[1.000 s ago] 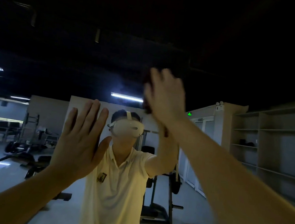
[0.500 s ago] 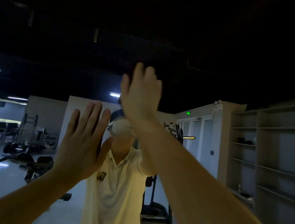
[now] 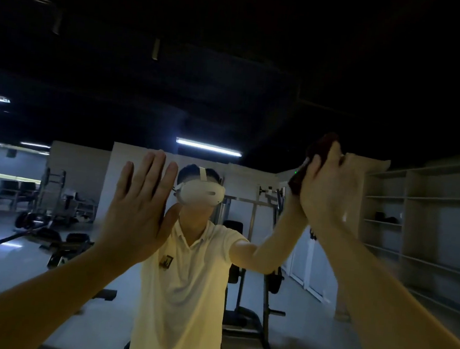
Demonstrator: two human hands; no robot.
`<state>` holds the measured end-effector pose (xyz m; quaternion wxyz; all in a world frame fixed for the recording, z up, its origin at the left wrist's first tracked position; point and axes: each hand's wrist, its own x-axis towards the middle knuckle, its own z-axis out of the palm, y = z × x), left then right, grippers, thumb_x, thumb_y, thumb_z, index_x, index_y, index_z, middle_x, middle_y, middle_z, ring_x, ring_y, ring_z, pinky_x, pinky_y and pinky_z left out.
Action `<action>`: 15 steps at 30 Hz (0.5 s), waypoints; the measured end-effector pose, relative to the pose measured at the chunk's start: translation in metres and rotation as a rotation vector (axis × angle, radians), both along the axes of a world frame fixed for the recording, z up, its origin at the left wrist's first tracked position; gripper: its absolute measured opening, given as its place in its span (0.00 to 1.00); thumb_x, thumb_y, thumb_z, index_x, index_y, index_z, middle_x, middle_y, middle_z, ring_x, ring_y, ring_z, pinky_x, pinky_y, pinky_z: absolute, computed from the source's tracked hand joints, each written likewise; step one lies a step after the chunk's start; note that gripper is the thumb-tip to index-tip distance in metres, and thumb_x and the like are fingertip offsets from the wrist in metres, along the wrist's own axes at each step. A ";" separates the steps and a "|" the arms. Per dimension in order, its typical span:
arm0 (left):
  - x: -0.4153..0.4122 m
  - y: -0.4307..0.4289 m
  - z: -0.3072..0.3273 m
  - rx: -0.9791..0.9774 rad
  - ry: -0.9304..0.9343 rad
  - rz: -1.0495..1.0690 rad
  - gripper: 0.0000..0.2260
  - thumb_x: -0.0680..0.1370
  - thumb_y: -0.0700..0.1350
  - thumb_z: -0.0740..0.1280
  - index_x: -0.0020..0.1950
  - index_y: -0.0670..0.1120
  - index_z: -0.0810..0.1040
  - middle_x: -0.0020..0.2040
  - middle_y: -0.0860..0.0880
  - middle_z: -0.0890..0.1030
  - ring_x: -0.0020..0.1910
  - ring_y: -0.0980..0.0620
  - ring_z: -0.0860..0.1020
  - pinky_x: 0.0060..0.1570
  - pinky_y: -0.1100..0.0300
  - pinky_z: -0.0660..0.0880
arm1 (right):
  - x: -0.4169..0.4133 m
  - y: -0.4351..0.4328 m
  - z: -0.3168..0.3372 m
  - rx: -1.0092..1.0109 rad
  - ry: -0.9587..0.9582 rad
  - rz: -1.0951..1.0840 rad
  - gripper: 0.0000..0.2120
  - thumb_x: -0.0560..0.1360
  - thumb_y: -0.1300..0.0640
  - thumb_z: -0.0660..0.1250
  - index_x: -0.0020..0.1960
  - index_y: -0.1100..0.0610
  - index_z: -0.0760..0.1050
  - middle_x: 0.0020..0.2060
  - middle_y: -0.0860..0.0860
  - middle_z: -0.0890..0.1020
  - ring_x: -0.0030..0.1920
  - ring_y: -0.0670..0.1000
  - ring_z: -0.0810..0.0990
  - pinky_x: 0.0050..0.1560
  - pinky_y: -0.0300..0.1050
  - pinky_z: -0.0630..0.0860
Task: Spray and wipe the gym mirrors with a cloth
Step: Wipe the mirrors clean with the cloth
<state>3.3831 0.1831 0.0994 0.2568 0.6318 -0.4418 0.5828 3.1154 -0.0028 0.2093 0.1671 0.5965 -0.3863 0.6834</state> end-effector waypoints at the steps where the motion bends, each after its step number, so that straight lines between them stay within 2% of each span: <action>1: 0.001 0.000 0.000 0.004 0.000 0.004 0.34 0.86 0.61 0.43 0.85 0.41 0.52 0.86 0.39 0.49 0.85 0.41 0.46 0.82 0.36 0.48 | 0.017 0.011 -0.003 0.010 -0.021 0.034 0.24 0.86 0.48 0.55 0.78 0.57 0.63 0.63 0.61 0.73 0.55 0.59 0.77 0.54 0.52 0.74; 4: 0.002 0.001 0.001 0.016 0.014 -0.029 0.33 0.86 0.61 0.43 0.86 0.42 0.51 0.86 0.40 0.47 0.85 0.42 0.45 0.82 0.37 0.46 | 0.076 0.059 -0.018 -0.016 0.033 0.119 0.28 0.83 0.46 0.56 0.79 0.56 0.60 0.63 0.59 0.72 0.55 0.56 0.77 0.53 0.50 0.78; 6: 0.001 0.005 0.002 0.034 0.011 -0.107 0.33 0.86 0.61 0.43 0.86 0.42 0.50 0.86 0.41 0.46 0.85 0.42 0.45 0.82 0.37 0.46 | 0.112 0.089 -0.036 -0.094 0.125 0.173 0.28 0.83 0.46 0.58 0.78 0.58 0.62 0.61 0.59 0.74 0.54 0.54 0.77 0.54 0.49 0.78; 10: 0.015 0.031 -0.017 -0.017 -0.020 -0.194 0.33 0.83 0.51 0.60 0.85 0.40 0.56 0.85 0.40 0.54 0.85 0.41 0.52 0.80 0.33 0.53 | 0.156 0.124 -0.098 -0.344 0.481 0.412 0.25 0.85 0.46 0.56 0.75 0.60 0.67 0.58 0.58 0.77 0.53 0.55 0.77 0.55 0.51 0.77; 13: 0.027 0.055 -0.049 -0.049 0.021 -0.165 0.32 0.83 0.52 0.59 0.84 0.40 0.57 0.84 0.39 0.57 0.84 0.40 0.55 0.80 0.33 0.53 | 0.140 0.113 -0.134 -0.457 0.752 0.366 0.26 0.83 0.44 0.61 0.73 0.60 0.66 0.56 0.57 0.78 0.52 0.55 0.77 0.56 0.52 0.77; 15: 0.032 0.065 -0.067 -0.035 0.014 -0.142 0.32 0.83 0.54 0.57 0.84 0.41 0.56 0.84 0.38 0.58 0.84 0.39 0.55 0.79 0.32 0.54 | 0.109 0.097 -0.135 -0.466 0.760 0.294 0.25 0.79 0.47 0.67 0.70 0.59 0.68 0.50 0.54 0.80 0.48 0.53 0.80 0.53 0.51 0.77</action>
